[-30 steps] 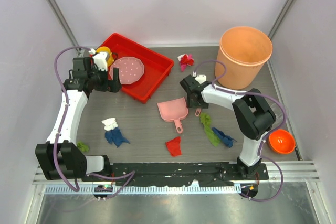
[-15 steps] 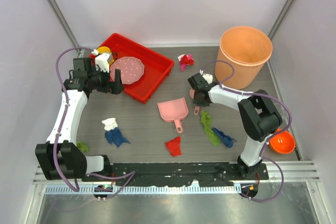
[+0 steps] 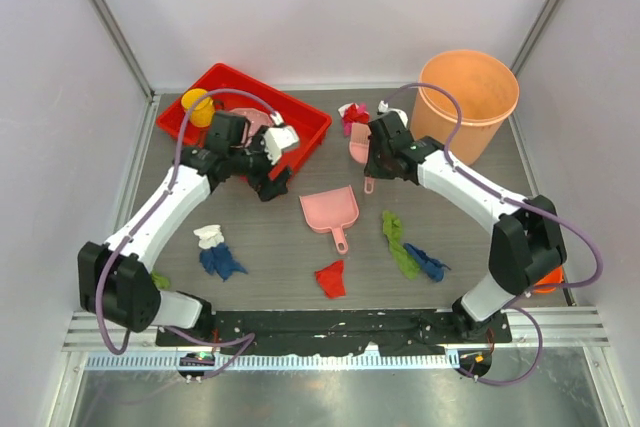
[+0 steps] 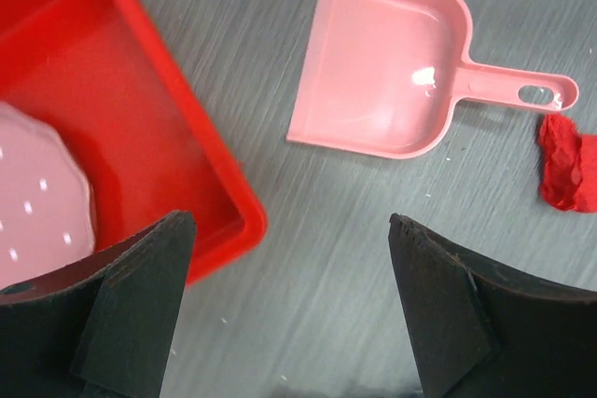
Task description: Sweep away the paper scraps from the table
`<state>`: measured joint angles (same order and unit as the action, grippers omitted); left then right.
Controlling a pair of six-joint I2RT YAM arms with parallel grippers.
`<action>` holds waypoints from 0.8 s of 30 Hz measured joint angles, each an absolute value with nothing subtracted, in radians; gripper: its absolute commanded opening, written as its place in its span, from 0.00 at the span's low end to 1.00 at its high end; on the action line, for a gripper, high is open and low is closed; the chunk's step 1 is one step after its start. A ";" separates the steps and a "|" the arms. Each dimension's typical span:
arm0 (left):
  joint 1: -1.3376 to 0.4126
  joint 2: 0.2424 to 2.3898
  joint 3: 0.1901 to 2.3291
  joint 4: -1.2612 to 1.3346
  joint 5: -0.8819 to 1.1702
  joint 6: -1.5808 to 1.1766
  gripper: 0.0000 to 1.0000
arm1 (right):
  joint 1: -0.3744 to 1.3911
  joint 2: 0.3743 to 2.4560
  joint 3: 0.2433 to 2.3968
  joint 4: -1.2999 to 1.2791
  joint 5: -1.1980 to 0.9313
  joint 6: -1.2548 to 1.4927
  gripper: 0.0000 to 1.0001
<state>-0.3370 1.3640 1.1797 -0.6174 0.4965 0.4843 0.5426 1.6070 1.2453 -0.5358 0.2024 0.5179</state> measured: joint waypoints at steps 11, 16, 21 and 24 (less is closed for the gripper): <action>-0.446 1.502 1.544 -0.898 0.521 1.138 0.93 | 0.584 1.537 1.369 -0.624 -0.082 0.528 0.01; -0.446 1.410 1.550 -1.001 0.493 1.382 1.00 | 0.664 1.524 1.385 -0.619 -0.128 0.566 0.01; -0.474 1.330 1.505 -1.072 0.460 1.572 1.00 | 0.752 1.524 1.392 -0.604 -0.155 0.598 0.01; -0.487 1.333 1.504 -1.103 0.440 1.637 1.00 | 0.784 1.524 1.398 -0.588 -0.178 0.612 0.01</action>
<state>-0.4870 1.3334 1.5040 -1.1034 0.4400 1.6375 0.7837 1.5242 1.3979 -0.5884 -0.1783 0.6121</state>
